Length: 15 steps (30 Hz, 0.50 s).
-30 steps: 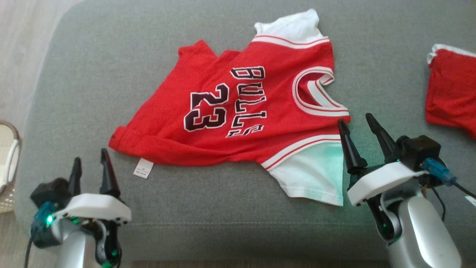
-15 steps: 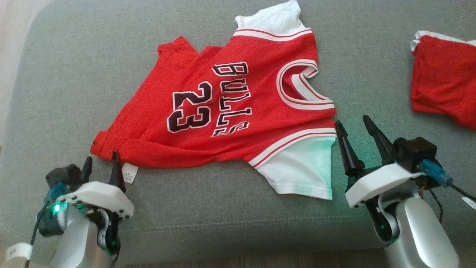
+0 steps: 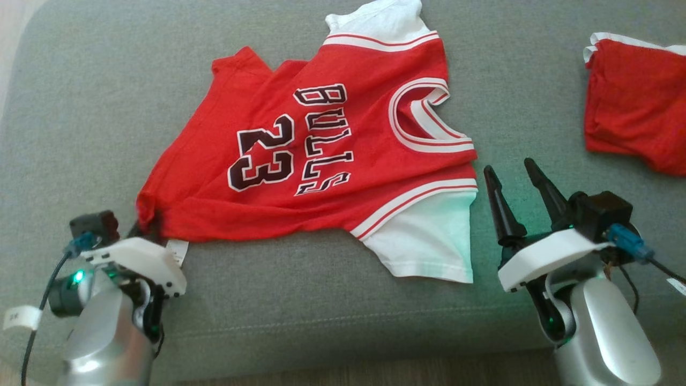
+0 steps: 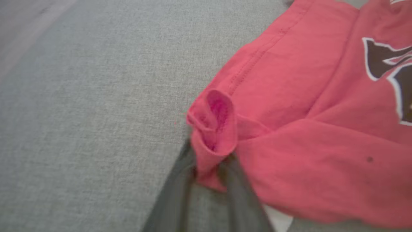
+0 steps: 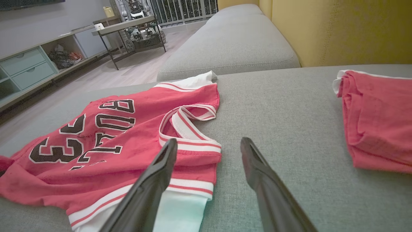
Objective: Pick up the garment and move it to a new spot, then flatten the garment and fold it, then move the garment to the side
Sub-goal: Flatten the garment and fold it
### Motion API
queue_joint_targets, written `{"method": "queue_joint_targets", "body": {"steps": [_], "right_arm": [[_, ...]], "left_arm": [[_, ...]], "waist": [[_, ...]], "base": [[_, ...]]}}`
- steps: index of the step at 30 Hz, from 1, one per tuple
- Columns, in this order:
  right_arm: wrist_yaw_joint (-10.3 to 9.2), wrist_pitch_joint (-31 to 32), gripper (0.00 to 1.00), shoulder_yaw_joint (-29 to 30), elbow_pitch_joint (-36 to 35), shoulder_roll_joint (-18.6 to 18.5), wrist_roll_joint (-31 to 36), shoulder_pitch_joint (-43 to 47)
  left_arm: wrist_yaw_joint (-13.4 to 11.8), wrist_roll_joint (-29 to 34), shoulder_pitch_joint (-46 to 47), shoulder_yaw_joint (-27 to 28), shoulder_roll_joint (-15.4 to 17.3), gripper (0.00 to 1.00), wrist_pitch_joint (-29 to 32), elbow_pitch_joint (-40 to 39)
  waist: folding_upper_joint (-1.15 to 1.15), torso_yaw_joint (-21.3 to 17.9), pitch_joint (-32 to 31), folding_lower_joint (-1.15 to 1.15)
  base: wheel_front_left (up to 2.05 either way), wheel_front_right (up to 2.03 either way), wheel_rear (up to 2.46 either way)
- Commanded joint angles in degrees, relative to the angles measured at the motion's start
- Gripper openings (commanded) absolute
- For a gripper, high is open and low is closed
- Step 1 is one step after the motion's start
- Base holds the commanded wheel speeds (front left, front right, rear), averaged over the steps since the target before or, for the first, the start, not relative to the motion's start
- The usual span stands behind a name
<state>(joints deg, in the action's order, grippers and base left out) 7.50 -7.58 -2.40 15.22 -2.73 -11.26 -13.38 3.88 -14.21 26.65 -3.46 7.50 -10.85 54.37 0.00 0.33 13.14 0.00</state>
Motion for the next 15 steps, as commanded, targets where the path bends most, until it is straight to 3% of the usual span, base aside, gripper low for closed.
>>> {"method": "queue_joint_targets", "body": {"steps": [1,9,15], "right_arm": [[-0.01,-0.8,1.00,-1.1,-1.5,-0.1,-0.3,-1.8],[-0.01,-0.4,1.00,-0.6,-0.2,-0.1,-1.4,-0.7],[-0.01,2.7,1.00,-1.4,3.5,-0.1,-6.2,1.8]], "left_arm": [[0.1,0.2,0.8,0.8,1.5,0.00,0.7,1.4],[-0.4,-1.3,1.0,2.5,1.6,0.00,-3.6,-2.6],[0.3,-1.6,-2.9,5.6,0.4,0.00,-4.1,-19.8]], "waist": [[0.00,0.0,0.0,0.00],[0.00,0.6,-1.2,0.00],[0.00,1.6,-2.4,0.00]], "base": [[0.00,0.00,0.00],[0.00,0.00,0.00],[0.00,0.00,0.00]]}}
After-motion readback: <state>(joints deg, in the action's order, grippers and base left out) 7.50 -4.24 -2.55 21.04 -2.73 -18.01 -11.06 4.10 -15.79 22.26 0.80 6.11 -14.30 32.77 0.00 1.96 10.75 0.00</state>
